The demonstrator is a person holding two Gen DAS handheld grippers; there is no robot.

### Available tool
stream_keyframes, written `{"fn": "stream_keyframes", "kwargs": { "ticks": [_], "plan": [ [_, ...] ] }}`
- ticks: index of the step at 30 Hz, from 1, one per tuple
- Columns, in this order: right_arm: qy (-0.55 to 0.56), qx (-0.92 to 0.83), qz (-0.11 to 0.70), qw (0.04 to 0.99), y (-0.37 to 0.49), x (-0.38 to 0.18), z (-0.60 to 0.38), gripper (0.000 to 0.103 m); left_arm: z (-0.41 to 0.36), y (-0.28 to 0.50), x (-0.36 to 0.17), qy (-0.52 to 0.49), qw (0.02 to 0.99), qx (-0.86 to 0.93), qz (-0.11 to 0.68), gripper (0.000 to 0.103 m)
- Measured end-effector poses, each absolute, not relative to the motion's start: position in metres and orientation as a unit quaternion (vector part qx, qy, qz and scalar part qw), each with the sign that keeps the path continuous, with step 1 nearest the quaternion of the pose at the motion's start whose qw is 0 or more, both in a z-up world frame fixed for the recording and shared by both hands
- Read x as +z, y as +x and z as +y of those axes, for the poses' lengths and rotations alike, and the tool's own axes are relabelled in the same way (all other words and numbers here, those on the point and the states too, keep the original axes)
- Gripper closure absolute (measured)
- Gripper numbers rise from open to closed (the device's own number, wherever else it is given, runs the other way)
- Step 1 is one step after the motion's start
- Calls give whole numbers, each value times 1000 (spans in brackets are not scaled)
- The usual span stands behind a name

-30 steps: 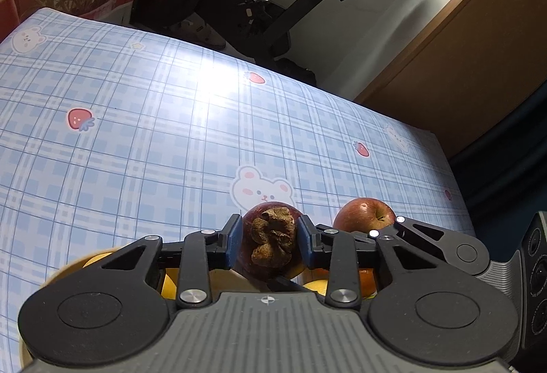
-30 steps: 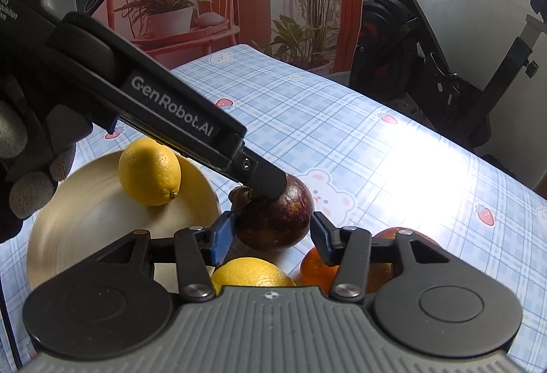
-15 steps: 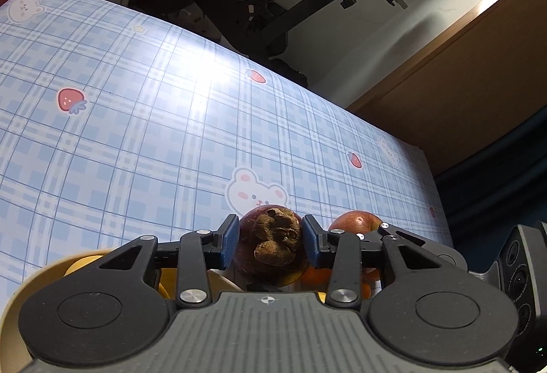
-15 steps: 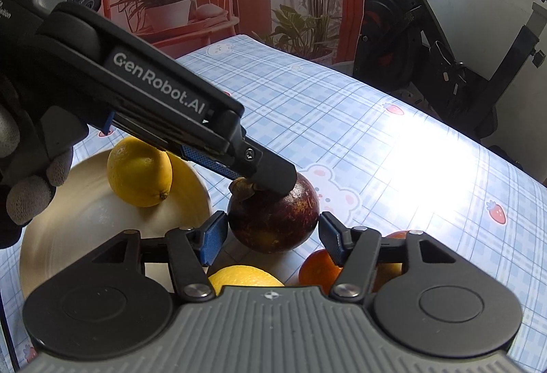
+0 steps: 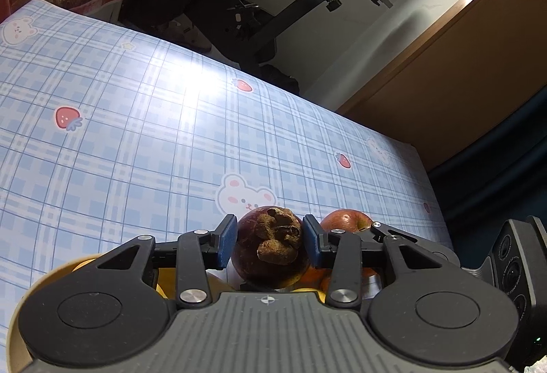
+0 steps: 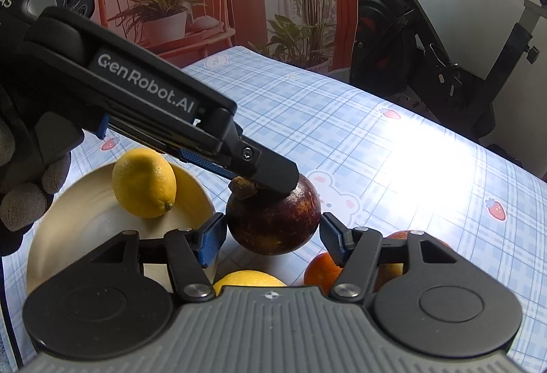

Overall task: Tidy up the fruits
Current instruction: 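Set the mangosteen on the plate beside the lemon, open left gripper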

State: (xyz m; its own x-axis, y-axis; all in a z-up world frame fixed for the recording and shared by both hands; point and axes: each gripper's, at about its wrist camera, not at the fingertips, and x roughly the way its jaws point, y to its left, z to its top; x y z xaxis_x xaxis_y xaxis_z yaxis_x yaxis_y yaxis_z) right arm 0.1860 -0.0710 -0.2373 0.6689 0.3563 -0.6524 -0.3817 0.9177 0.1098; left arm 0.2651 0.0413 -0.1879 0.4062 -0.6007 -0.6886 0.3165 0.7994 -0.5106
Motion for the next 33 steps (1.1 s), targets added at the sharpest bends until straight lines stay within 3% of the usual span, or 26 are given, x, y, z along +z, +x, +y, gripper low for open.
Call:
{"fn": "stream_keyframes", "kwargs": {
  "ticks": [15, 33],
  "plan": [
    [20, 279, 333, 901, 137, -213, -19, 41, 105, 202, -149, -113, 839, -253, 468, 59],
    [13, 333, 369, 868, 164, -244, 48, 41, 173, 200, -176, -120, 844, -177, 492, 59]
  ]
}}
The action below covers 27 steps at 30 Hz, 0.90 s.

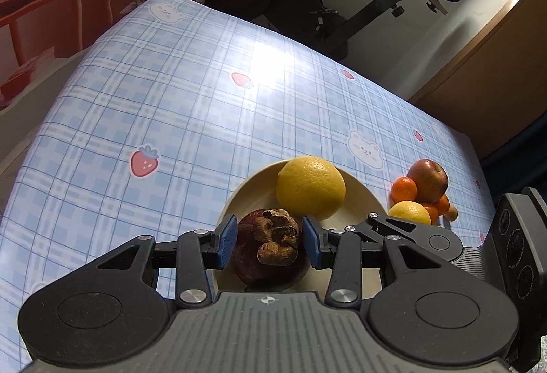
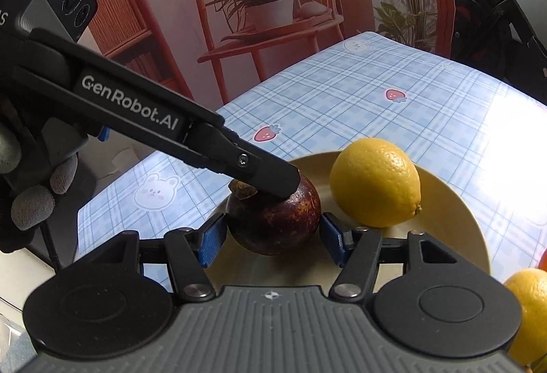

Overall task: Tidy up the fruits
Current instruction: 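Set the mangosteen on the plate beside the lemon, open left gripper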

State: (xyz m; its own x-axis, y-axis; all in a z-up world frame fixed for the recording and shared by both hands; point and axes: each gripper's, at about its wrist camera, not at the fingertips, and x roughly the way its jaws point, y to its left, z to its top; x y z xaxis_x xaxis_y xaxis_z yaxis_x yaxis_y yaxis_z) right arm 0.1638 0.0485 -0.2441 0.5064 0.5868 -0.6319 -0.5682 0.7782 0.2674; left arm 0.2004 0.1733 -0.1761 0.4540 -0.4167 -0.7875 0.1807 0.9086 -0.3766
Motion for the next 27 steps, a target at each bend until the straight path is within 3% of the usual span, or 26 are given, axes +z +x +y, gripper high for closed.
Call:
{"fn": "stream_keyframes", "kwargs": {
  "ticks": [16, 27],
  "plan": [
    [6, 323, 365, 873, 169, -246, 51, 40, 162, 201, -176, -94, 863, -167, 467, 59],
    [56, 283, 337, 896, 133, -228, 2, 40, 148, 190, -169, -51, 882, -130, 449, 59]
  ]
}}
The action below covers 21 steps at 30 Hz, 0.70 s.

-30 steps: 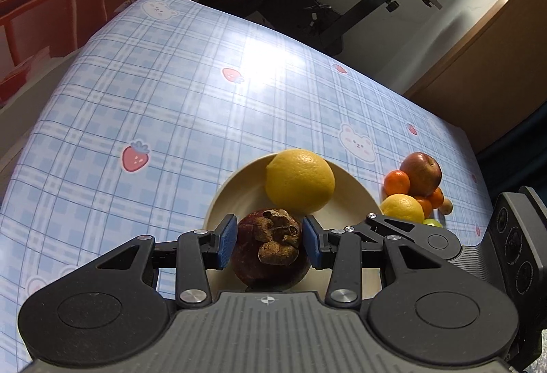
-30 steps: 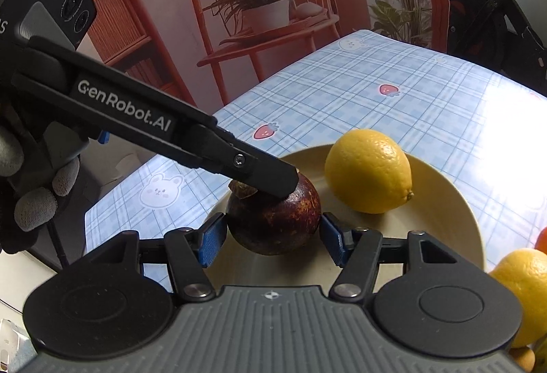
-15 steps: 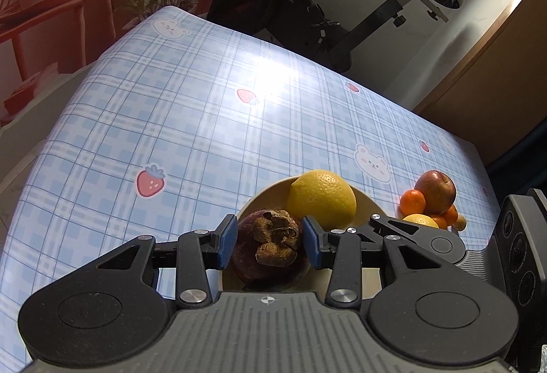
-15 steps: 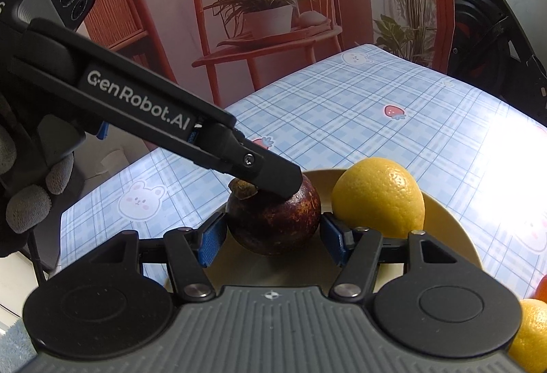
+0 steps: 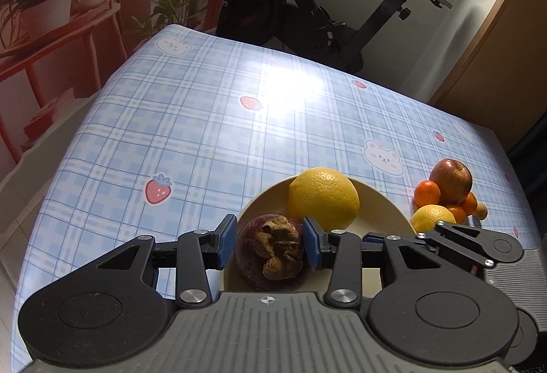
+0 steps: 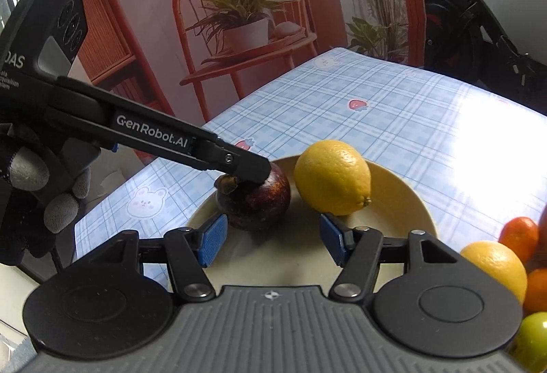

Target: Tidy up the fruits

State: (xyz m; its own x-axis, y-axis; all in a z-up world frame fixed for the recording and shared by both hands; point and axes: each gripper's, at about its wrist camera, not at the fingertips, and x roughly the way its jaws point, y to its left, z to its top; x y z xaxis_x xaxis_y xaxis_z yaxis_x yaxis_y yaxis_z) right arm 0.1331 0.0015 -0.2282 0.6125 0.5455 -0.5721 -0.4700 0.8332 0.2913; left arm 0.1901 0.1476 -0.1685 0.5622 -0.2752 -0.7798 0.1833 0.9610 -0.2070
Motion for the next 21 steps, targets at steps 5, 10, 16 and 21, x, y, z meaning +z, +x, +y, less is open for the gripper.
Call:
{"fn": "stream_keyframes", "kwargs": {
  "ticks": [5, 10, 16, 21],
  "plan": [
    [93, 238, 299, 919, 111, -216, -43, 40, 139, 184, -154, -44, 896, -116, 426, 59],
    [88, 180, 268, 942, 84, -210, -88, 40, 113, 172, -140, -14, 912, -114, 395, 59],
    [83, 121, 266, 953, 53, -219, -135, 40, 68, 158, -133, 15, 925, -131, 356, 59],
    [94, 86, 268, 955, 35, -227, -173, 40, 28, 151, -135, 25, 926, -165, 338, 59]
  ]
}}
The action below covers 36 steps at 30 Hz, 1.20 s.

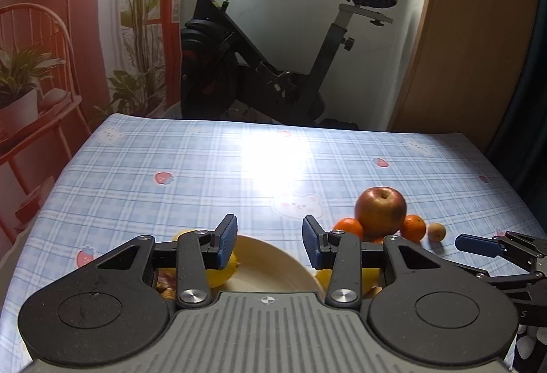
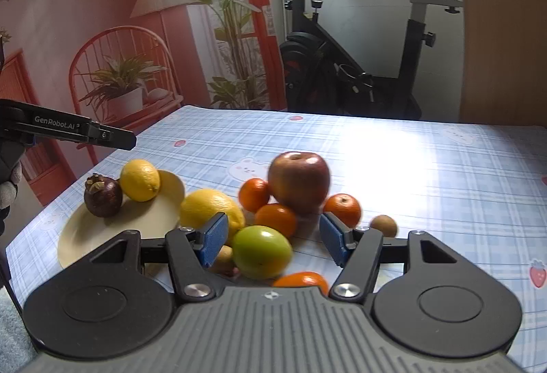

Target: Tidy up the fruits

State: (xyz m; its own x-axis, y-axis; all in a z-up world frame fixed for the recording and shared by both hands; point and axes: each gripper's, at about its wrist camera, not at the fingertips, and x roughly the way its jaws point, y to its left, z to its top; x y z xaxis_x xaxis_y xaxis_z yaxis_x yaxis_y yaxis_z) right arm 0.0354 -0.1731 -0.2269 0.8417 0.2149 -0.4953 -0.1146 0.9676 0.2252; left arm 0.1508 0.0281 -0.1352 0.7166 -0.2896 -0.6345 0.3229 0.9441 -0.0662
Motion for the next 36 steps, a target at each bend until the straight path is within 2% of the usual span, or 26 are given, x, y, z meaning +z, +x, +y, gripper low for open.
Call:
{"fn": "stream_keyframes", "kwargs": {
  "ticks": [11, 13, 16, 21, 27, 36],
  "plan": [
    [82, 54, 242, 965, 34, -245, -239, 51, -14, 131, -164, -29, 912, -200, 357, 61],
    [75, 62, 242, 965, 39, -252, -245, 58, -19, 123, -172, -32, 912, -196, 359, 65],
    [76, 77, 247, 963, 48, -262, -250, 62, -24, 114, -179, -32, 913, -190, 359, 66],
    [62, 109, 237, 963, 57, -264, -248, 64, -30, 100, -179, -5, 924, -181, 337, 66],
    [46, 128, 263, 955, 71, -269, -239, 64, -38, 88, -175, 23, 933, -183, 308, 66],
    [57, 123, 282, 950, 77, -273, -240, 70, -49, 86, -188, 39, 927, -188, 323, 66]
  ]
}}
